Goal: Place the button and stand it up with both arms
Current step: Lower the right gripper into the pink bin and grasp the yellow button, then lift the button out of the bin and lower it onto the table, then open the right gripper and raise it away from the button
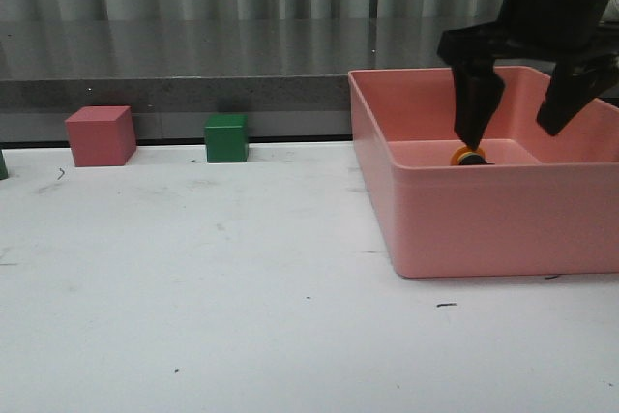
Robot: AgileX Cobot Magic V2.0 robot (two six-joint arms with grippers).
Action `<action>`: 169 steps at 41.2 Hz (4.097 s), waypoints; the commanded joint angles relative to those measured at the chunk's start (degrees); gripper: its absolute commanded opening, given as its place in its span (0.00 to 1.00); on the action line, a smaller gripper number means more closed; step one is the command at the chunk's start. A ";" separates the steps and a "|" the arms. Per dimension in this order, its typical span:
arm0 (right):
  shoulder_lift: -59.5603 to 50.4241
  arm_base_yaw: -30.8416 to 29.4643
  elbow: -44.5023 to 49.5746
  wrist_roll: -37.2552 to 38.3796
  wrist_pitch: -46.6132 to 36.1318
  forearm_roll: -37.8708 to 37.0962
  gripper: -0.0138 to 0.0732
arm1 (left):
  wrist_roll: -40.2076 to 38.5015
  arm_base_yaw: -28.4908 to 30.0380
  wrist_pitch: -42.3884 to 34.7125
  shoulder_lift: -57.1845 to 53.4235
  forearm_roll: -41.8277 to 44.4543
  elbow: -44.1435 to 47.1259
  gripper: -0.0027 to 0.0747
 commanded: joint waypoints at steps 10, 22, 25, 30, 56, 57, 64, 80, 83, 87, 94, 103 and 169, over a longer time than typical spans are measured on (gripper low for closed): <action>10.64 -1.74 -12.69 4.03 1.34 -0.95 0.88 | -0.12 -0.41 -3.58 0.36 -0.76 -2.02 0.57; 13.46 -2.30 -16.07 4.03 2.82 -1.12 0.65 | -0.12 -0.41 -3.58 0.36 -0.76 -2.02 0.57; 13.46 -2.30 -16.07 4.03 2.88 -1.12 0.55 | -0.12 -0.41 -3.58 0.36 -0.76 -2.02 0.57; 13.46 -2.30 -16.07 4.03 3.39 -1.12 0.52 | -0.12 -0.41 -3.58 0.36 -0.76 -2.02 0.57; 0.29 4.90 -17.45 4.03 9.00 -0.88 0.41 | -0.12 -0.41 -3.58 0.36 -0.76 -2.02 0.57; -0.27 5.97 -17.45 4.03 9.00 -0.88 0.41 | -0.12 -0.41 -3.58 0.36 -0.76 -2.02 0.57; -2.20 14.87 -17.86 5.63 9.78 0.72 0.41 | -0.12 -0.41 -3.58 0.36 -0.76 -2.02 0.57; 8.05 29.89 -25.85 19.02 10.92 0.40 0.41 | -0.12 -0.41 -3.58 0.36 -0.76 -2.02 0.57; 11.49 31.02 -28.98 21.54 11.70 0.34 0.41 | -0.12 -0.41 -3.58 0.36 -0.76 -2.02 0.57; 15.78 31.59 -33.60 24.69 14.71 0.29 0.41 | -0.12 -0.41 -3.58 0.36 -0.76 -2.02 0.57; 22.03 31.58 -40.69 32.62 18.48 -1.46 0.41 | -0.12 -0.41 -3.58 0.36 -0.76 -2.02 0.57; 26.07 31.58 -44.90 37.42 18.14 -1.15 0.41 | -0.12 -0.41 -3.58 0.36 -0.76 -2.02 0.57; -25.56 31.52 -10.44 -4.88 10.77 -5.05 0.70 | -0.12 -0.41 -3.58 0.36 -0.76 -2.02 0.57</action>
